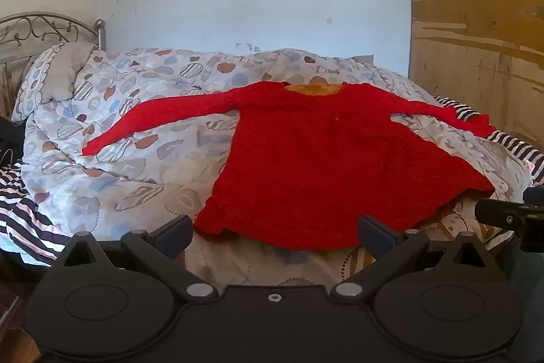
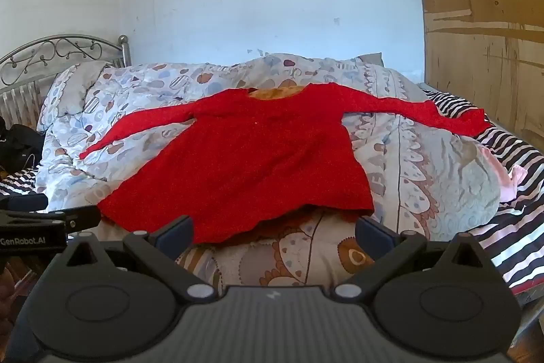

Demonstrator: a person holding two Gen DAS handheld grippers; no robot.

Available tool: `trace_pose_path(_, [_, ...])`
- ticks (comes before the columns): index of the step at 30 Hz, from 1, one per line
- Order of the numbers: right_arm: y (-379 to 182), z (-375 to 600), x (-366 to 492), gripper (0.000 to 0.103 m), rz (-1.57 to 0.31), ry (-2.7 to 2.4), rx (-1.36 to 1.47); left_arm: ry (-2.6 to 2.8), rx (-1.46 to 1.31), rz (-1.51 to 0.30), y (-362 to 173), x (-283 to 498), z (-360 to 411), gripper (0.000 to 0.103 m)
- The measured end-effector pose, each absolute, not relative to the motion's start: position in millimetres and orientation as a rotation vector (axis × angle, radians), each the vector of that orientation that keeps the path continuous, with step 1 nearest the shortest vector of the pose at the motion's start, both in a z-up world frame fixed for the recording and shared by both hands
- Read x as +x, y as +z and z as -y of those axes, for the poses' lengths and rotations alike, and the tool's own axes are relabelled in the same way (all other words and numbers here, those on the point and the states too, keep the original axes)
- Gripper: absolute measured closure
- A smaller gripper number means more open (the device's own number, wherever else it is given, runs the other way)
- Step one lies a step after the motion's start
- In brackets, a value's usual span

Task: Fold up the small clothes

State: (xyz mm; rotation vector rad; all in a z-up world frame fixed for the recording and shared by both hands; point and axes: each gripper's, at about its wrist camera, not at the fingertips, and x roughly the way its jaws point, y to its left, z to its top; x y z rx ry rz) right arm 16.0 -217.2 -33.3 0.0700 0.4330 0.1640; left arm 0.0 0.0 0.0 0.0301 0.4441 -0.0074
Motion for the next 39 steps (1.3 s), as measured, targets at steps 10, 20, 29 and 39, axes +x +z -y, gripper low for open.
trace_pose_path(10, [-33.4, 217.2, 16.3, 0.000, -0.428, 0.162, 0.073, -0.011, 0.022, -0.451, 0.0, 0.4, -0.1, 0.001])
trace_pose_path(20, [-35.8, 218.1, 15.8, 0.000, -0.426, 0.163, 0.075, -0.008, 0.021, -0.453, 0.2, 0.4, -0.1, 0.001])
trace_pose_path(29, [-36.2, 219.0, 17.6, 0.000, -0.424, 0.164, 0.072, -0.008, 0.021, -0.455, 0.2, 0.5, -0.2, 0.000])
trace_pose_path(39, [-37.3, 220.1, 18.1, 0.000, -0.428, 0.163, 0.075, -0.009, 0.022, -0.458, -6.4, 0.5, 0.5, 0.001])
